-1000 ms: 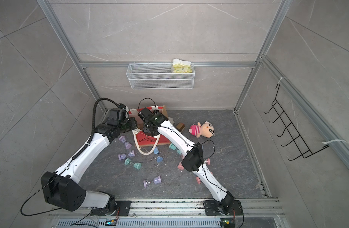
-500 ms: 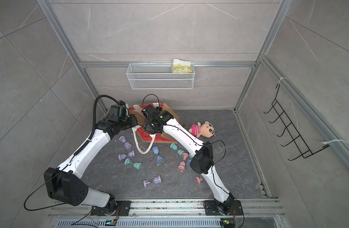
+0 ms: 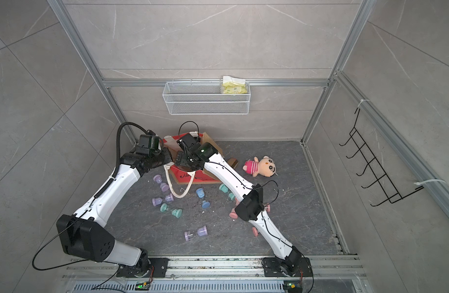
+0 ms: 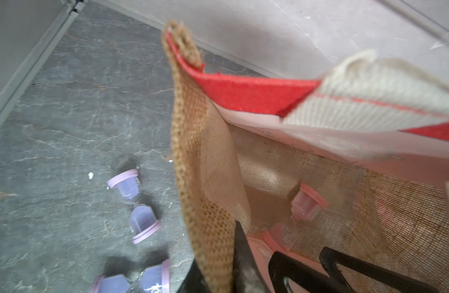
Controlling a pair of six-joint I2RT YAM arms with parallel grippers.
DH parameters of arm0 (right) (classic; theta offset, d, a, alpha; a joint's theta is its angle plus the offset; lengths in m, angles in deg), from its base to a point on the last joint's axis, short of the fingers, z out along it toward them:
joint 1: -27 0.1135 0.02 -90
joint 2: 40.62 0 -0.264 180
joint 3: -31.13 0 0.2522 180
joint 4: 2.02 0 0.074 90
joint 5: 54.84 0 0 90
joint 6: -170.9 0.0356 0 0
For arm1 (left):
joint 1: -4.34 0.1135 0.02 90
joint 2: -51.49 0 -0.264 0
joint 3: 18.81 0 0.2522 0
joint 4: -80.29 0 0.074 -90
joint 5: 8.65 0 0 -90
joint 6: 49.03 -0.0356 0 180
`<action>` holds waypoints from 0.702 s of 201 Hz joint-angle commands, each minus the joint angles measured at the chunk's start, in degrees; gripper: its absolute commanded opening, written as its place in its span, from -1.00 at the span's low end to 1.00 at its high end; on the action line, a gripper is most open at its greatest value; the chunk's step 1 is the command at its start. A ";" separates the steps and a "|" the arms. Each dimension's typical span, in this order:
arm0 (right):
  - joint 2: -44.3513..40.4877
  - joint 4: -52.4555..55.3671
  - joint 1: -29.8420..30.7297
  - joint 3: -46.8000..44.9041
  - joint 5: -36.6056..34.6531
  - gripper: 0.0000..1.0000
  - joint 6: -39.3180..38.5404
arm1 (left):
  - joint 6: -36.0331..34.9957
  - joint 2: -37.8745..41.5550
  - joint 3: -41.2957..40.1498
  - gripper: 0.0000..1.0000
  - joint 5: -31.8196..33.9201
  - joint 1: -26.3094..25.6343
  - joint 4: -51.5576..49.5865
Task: Put the hourglass into the canvas bag
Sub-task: Place the hourglass in the canvas bag.
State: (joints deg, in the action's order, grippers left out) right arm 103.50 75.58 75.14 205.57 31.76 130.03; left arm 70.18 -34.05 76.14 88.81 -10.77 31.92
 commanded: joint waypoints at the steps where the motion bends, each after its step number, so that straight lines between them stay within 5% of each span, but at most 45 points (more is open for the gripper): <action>1: 2.36 -0.88 1.17 3.07 0.14 0.99 0.89 | 1.81 -2.25 2.23 -1.00 -0.67 -0.55 -3.02; 54: 1.89 -1.95 1.25 3.33 2.33 0.99 -0.60 | 2.47 -4.95 3.58 -0.92 0.75 -0.40 -4.69; 76: 0.79 -1.51 1.34 3.06 2.43 0.99 -0.93 | 3.10 -4.52 2.78 -0.45 0.30 -0.40 -2.84; 97: -0.18 -1.03 1.30 2.43 2.23 0.99 -1.13 | 2.78 -4.33 2.62 -0.32 0.26 -0.40 -2.07; 141: -2.22 -0.59 1.17 2.08 1.59 0.99 -1.18 | 2.50 -2.36 3.16 -0.30 2.38 -0.29 -3.98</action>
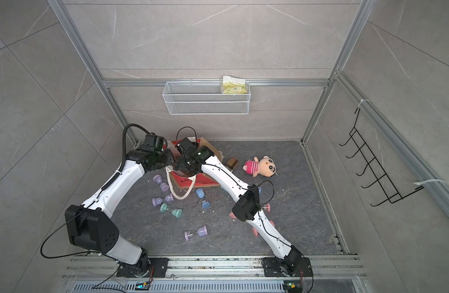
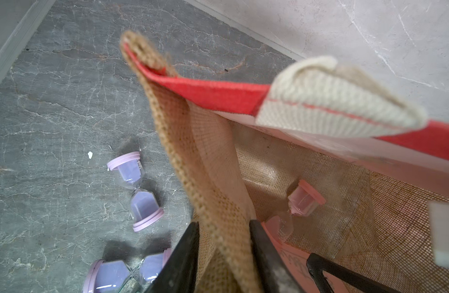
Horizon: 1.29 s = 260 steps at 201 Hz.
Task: Put the hourglass into the canvas bag
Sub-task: Place the hourglass in the canvas bag, then pick up the hourglass from the center of the board.
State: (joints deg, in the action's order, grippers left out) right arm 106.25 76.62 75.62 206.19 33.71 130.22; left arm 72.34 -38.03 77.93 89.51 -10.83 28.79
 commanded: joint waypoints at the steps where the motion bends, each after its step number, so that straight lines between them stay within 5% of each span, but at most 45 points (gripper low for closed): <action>1: -5.04 -1.66 0.69 1.43 -0.29 0.99 -1.40 | 0.30 1.71 1.34 -0.30 1.68 -0.21 -0.85; 71: -10.04 -2.67 0.41 -1.00 3.82 0.99 -2.04 | -0.89 4.79 -2.32 -0.78 -0.20 1.82 0.38; 186: -21.91 0.46 0.16 -5.82 3.56 0.99 -9.67 | 0.45 3.65 -0.90 -0.77 -2.09 2.96 2.36; 206: -28.24 1.95 0.16 -11.70 -0.90 0.99 -12.71 | -0.06 3.81 -0.60 -0.77 -0.78 3.12 1.75; 260: -52.58 -6.43 -4.21 -51.63 -7.43 0.99 -17.03 | 1.27 4.18 -2.03 -0.77 -1.40 3.37 3.02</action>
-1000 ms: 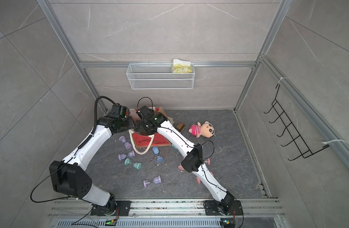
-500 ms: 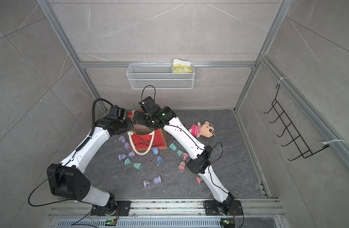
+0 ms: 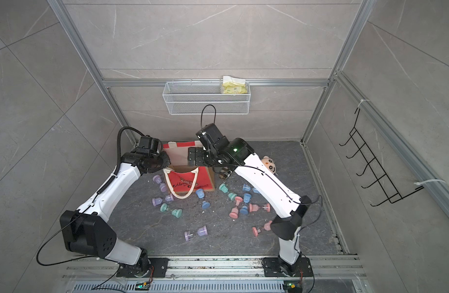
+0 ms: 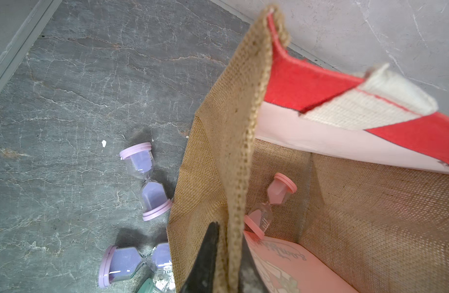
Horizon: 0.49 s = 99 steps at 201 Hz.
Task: Put the hourglass into the canvas bag
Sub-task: Pick up the hourglass from the center of the board.
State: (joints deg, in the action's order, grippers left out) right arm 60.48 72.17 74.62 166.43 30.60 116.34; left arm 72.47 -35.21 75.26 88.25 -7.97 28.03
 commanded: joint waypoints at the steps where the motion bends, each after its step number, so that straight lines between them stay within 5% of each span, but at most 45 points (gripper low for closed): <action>1: -7.15 -1.98 -3.31 -12.43 -4.46 0.99 -3.26 | 1.17 1.36 0.64 -0.77 -0.13 0.57 3.79; 37: -9.89 0.42 -6.12 -26.94 -7.07 0.99 -6.94 | 3.13 2.48 0.31 -0.79 0.93 0.46 3.59; 62: -8.61 -4.21 -8.76 -36.19 -1.95 0.94 -9.47 | 4.88 3.20 -0.61 -0.79 0.99 0.47 4.23; 99: 0.03 -8.08 -9.45 -38.42 -0.27 0.78 -13.29 | 7.44 4.24 -1.56 -0.85 0.83 0.17 5.27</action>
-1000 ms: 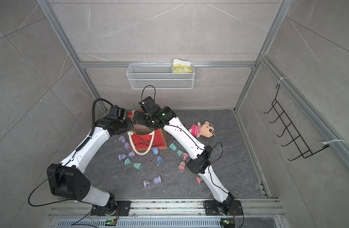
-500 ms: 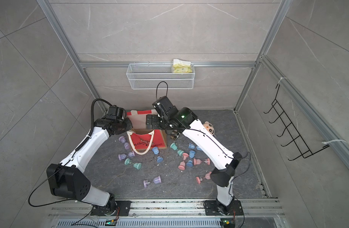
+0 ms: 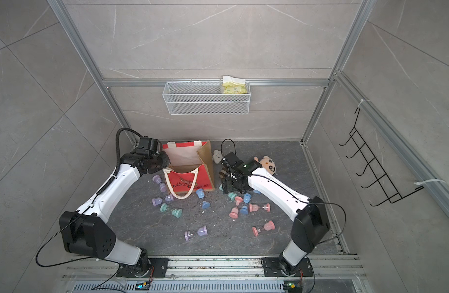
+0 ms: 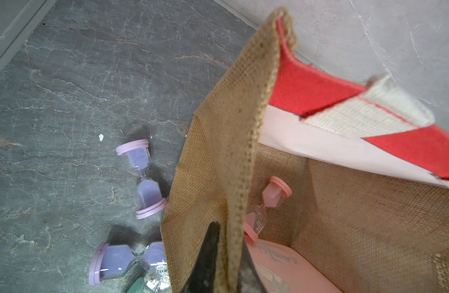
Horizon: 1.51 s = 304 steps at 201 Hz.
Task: Put the hourglass into the canvas bag
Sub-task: Pick up the hourglass from the center of the board.
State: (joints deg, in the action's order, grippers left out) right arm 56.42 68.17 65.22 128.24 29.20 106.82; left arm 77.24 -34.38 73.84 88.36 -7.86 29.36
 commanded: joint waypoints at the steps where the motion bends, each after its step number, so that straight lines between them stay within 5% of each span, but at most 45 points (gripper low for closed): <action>1: 4.24 -4.23 -0.06 -0.22 1.04 0.78 -3.85 | 2.72 3.42 -0.19 -0.85 0.72 0.02 3.99; 54: 16.49 -5.44 -0.15 6.67 1.60 0.61 -8.54 | 3.58 3.33 -1.06 -0.87 -0.31 -0.44 4.10; 142: 23.65 -7.26 1.25 6.48 1.43 0.50 -10.17 | 3.74 2.79 -1.35 -0.88 -0.57 -1.23 4.48; 304: 20.58 -10.28 2.78 -1.72 3.58 -0.27 -8.03 | 3.04 1.84 -0.14 -0.87 -1.41 -1.35 3.87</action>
State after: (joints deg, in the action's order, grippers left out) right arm 77.36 56.47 67.66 128.81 32.26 97.83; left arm 80.01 -33.44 72.27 87.24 -8.91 30.89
